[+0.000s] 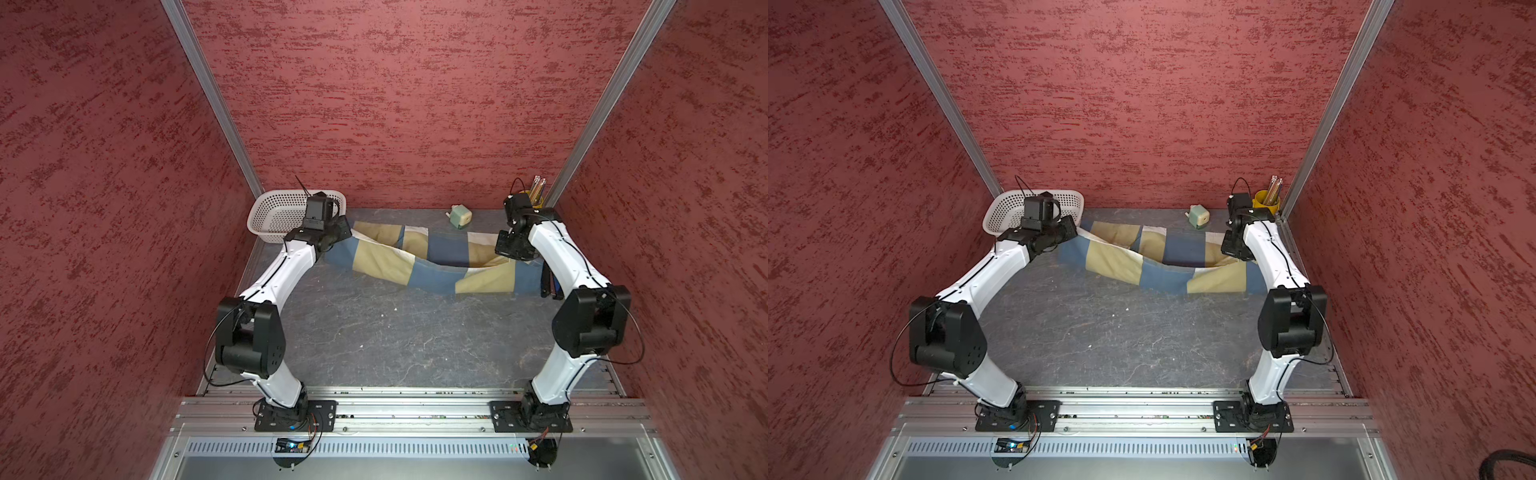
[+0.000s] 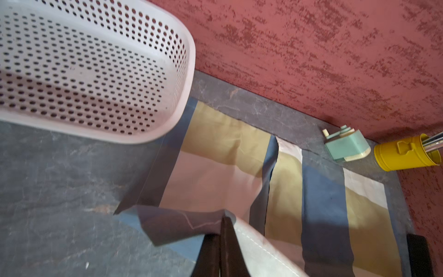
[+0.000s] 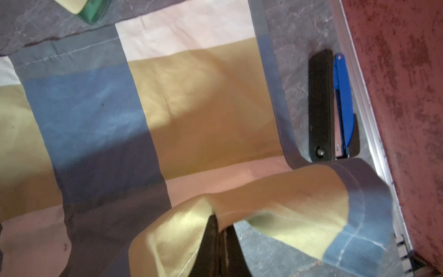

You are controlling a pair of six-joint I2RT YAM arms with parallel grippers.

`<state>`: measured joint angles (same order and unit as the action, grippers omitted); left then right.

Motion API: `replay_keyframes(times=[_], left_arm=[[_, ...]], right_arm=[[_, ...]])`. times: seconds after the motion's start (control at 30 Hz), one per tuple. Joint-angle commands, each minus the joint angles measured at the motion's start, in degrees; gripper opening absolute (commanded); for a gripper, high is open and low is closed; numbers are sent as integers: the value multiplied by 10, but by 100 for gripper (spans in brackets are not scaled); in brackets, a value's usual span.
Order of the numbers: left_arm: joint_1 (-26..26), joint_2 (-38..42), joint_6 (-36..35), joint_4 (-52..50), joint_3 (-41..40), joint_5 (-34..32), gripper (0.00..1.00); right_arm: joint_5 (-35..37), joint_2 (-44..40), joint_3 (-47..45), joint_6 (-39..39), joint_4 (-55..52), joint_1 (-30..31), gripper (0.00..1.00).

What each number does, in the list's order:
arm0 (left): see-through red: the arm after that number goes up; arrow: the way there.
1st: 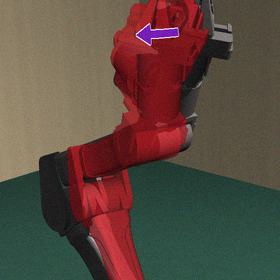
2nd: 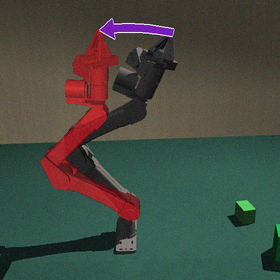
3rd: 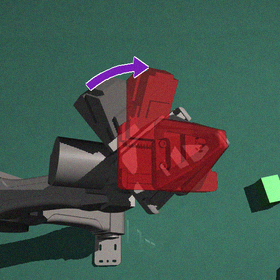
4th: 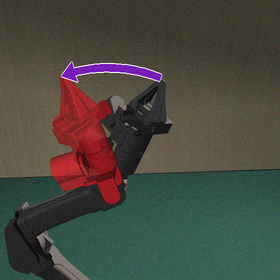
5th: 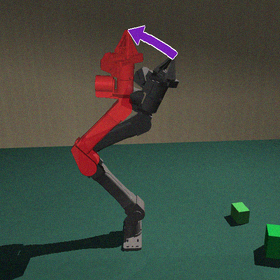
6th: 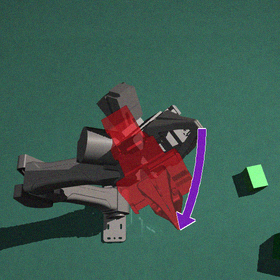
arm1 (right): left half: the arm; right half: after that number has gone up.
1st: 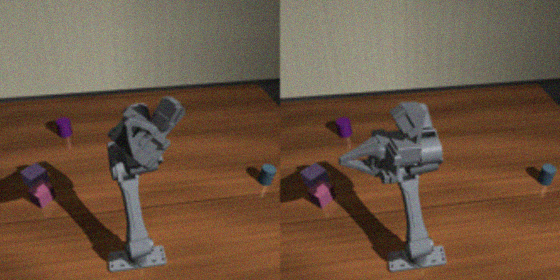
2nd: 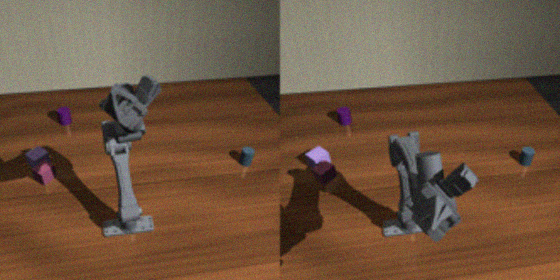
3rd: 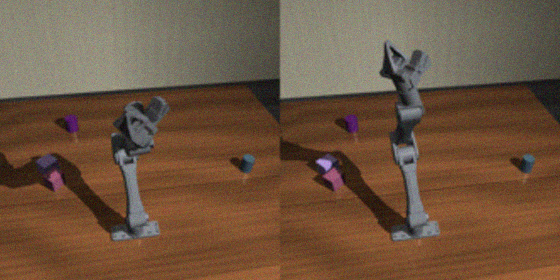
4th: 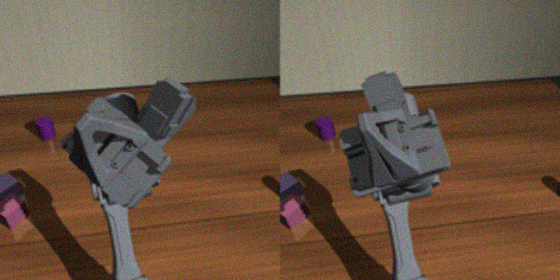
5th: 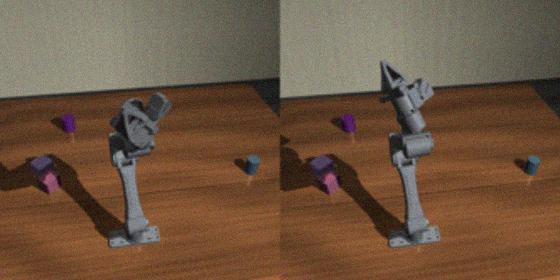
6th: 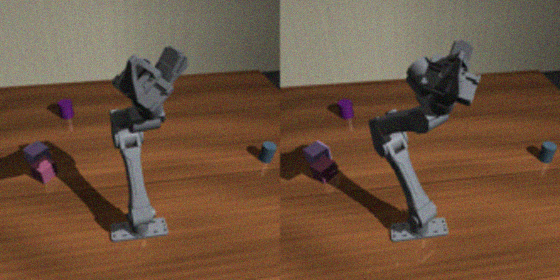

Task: Roll up the pillowcase
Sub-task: Fold the pillowcase at the center of the board.

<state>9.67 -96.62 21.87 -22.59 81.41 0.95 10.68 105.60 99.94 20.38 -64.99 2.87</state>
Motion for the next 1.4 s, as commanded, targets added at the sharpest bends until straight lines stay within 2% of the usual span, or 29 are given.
replay_keyframes(times=[0.0, 0.23, 0.5, 0.97, 1.0, 1.03, 1.07, 1.1, 1.13, 1.17, 1.27, 1.37], left_arm=[[-3, -42, -30, 8, 46, -32, 0], [-4, -128, -51, 6, 147, -50, 0], [-4, -203, -71, -1, 234, -58, 0], [-3, -266, -82, 13, 294, -58, 0], [-3, -270, -84, 13, 299, -61, 0], [-3, -273, -86, 12, 302, -60, 0], [-2, -274, -92, 15, 303, -62, 2], [-1, -273, -95, 18, 303, -68, 24], [0, -270, -96, 21, 303, -72, 51], [2, -264, -99, 23, 302, -76, 70], [15, -233, -111, 25, 287, -97, 78], [35, -176, -119, 35, 237, -120, 87]], right_arm=[[1, 43, 55, -56, -17, -16, 0], [-3, 150, 195, -107, -50, -23, 0], [7, 221, 334, -129, -83, -26, 0], [22, 246, 353, -137, -59, -29, 0], [25, 249, 356, -136, -57, -29, 1], [25, 250, 357, -135, -55, -29, 12], [23, 252, 360, -137, -53, -29, 15], [25, 255, 366, -137, -55, -29, 25], [30, 257, 374, -138, -56, -29, 41], [37, 260, 386, -138, -61, -29, 56], [39, 258, 417, -137, -76, -29, 63], [24, 229, 406, -128, -81, -26, 68]])
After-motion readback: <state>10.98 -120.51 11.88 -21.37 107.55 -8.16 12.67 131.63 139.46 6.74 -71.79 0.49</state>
